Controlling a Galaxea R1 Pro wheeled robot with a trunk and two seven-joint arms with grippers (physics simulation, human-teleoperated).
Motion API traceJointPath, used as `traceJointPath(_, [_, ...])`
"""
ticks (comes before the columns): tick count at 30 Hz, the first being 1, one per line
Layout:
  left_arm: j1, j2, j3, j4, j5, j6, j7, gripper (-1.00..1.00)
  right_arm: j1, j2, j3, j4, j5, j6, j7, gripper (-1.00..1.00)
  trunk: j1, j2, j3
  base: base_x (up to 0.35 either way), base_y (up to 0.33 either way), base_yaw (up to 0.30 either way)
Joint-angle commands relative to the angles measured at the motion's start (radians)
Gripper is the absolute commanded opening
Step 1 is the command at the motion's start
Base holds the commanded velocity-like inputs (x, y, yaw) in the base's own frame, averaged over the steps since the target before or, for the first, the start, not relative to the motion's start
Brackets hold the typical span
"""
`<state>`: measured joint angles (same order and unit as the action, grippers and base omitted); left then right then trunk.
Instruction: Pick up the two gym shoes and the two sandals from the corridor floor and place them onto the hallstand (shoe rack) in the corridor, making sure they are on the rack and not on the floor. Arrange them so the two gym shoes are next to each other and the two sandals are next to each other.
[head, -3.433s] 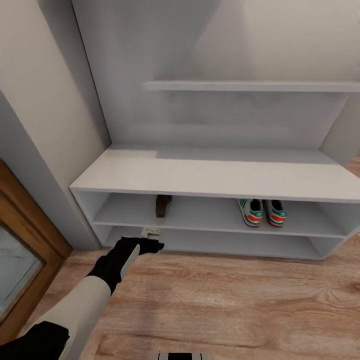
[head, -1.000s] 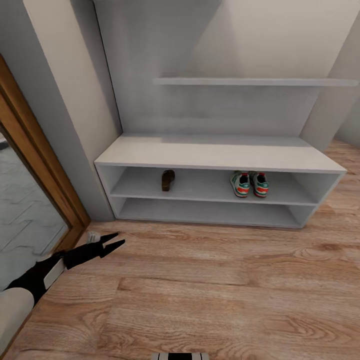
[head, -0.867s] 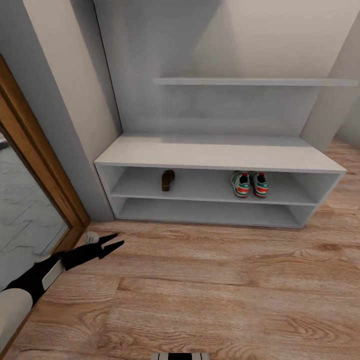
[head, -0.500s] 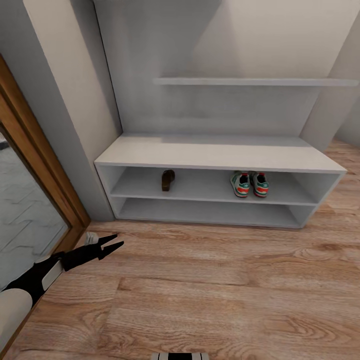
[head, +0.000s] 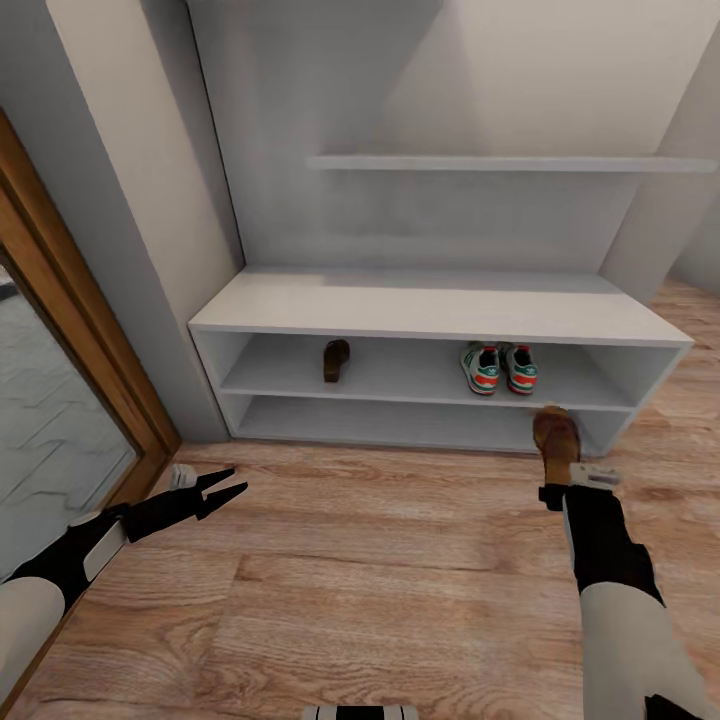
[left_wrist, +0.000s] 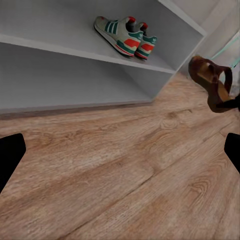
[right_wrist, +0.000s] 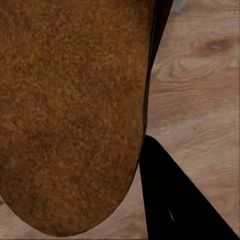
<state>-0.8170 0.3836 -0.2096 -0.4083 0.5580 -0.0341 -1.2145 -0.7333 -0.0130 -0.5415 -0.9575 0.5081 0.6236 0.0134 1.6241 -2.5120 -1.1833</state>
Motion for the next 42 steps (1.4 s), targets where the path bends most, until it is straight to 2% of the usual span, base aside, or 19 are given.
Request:
traceJointPath(1, [-0.001, 0.001, -0.008, 0.000, 0.009, -0.003, 0.000, 1.00, -0.001, 0.008, 0.012, -0.001, 0.013, 0.015, -0.003, -1.00, 0.000, 0.000, -0.001, 0.000, 0.000, 0.000])
traceJointPath(6, [-0.001, 0.001, -0.008, 0.000, 0.009, -0.003, 0.000, 1.00, -0.001, 0.059, 0.104, 0.001, 0.011, 0.204, 0.001, -1.00, 0.000, 0.000, -0.001, 0.000, 0.000, 0.000])
traceJointPath(10, [-0.001, 0.001, -0.008, 0.000, 0.008, -0.003, -0.001, 1.00, -0.001, 0.076, 0.132, 0.025, -0.007, 0.244, 0.000, -1.00, 0.000, 0.000, -0.001, 0.000, 0.000, 0.000])
traceJointPath(15, [-0.001, 0.001, -0.008, 0.000, 0.008, -0.003, -0.002, 1.00, -0.009, 0.109, 0.139, 0.157, -0.020, 0.269, -0.001, -1.00, 0.000, 0.000, -0.001, 0.000, 0.000, 0.000])
traceJointPath(19, [-0.001, 0.001, -0.008, -0.001, 0.008, -0.003, -0.002, 1.00, -0.017, 0.118, 0.143, 0.203, -0.022, 0.272, -0.002, -1.00, 0.000, 0.000, -0.001, 0.000, 0.000, 0.000])
traceJointPath(29, [-0.001, 0.001, -0.008, -0.001, 0.008, -0.003, -0.002, 1.00, -0.021, 0.119, 0.144, 0.210, -0.023, 0.271, 0.000, -1.00, 0.000, 0.000, -0.001, 0.000, 0.000, 0.000])
traceJointPath(32, [-0.001, 0.001, -0.008, -0.001, 0.008, -0.003, -0.002, 1.00, -0.021, 0.120, 0.178, 0.210, -0.023, 0.271, -0.001, -1.00, 0.000, 0.000, -0.001, 0.000, 0.000, 0.000])
traceJointPath(38, [-0.001, 0.001, -0.008, -0.001, 0.008, -0.003, -0.002, 1.00, -0.021, 0.120, 0.289, 0.208, -0.023, 0.270, 0.000, -1.00, 0.000, 0.000, -0.001, 0.000, 0.000, 0.000])
traceJointPath(42, [-0.001, 0.001, -0.008, -0.001, 0.008, -0.003, -0.002, 1.00, -0.021, 0.121, 0.308, 0.207, -0.023, 0.267, 0.000, -1.00, 0.000, 0.000, -0.001, 0.000, 0.000, 0.000])
